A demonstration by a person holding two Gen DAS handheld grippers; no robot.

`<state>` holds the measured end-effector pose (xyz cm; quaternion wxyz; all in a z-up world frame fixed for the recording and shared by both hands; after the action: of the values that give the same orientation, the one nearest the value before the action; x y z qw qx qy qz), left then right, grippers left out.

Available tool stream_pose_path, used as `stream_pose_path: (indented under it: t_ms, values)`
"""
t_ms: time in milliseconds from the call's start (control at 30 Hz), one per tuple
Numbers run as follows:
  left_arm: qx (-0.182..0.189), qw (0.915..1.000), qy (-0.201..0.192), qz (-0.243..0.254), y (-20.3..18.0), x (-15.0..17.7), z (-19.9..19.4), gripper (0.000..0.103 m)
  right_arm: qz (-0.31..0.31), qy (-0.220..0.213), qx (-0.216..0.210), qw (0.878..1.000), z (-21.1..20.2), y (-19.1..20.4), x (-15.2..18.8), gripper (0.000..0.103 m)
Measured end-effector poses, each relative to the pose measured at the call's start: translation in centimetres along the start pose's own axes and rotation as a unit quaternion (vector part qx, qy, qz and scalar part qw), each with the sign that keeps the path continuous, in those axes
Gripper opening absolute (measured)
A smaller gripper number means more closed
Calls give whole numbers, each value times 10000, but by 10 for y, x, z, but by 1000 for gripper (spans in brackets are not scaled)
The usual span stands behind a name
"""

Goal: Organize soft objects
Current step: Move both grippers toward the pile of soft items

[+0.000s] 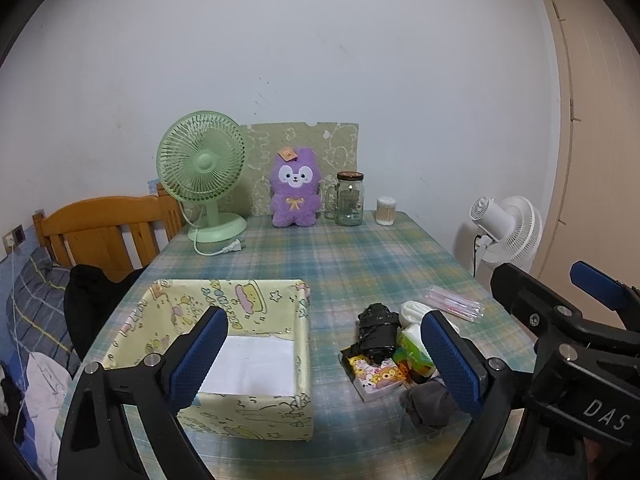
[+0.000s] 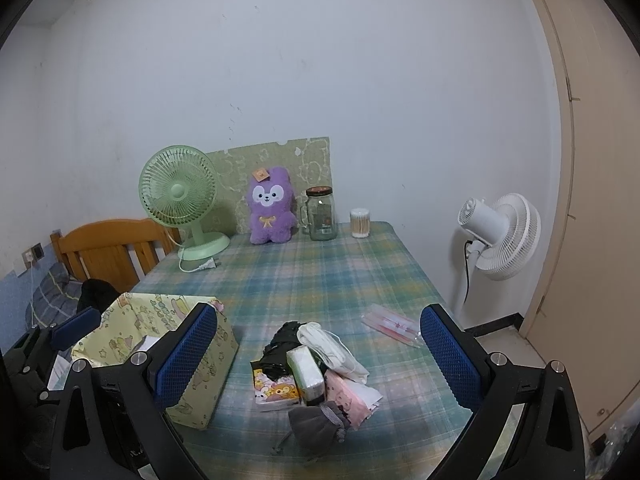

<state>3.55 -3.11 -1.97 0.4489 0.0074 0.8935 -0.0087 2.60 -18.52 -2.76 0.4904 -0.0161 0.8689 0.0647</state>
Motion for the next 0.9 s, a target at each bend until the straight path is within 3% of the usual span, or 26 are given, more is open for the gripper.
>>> stream_pose_path:
  t_ms: [900]
  values:
    - [332, 9973, 603, 261, -55, 22, 48, 92, 176, 552, -13, 9983, 42, -53, 29, 83]
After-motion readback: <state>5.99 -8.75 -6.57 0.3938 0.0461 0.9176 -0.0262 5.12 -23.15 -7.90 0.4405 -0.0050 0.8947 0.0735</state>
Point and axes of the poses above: each gripper's, at about its wrist camera, not at the fingertips, and z roughly the way its jaws point, y to its left, x to its underside, the point moved 2 cm from there along z, roughly the way its jaws point, and after that the axes turned 10 degrees about y, right-handed, at the moved point
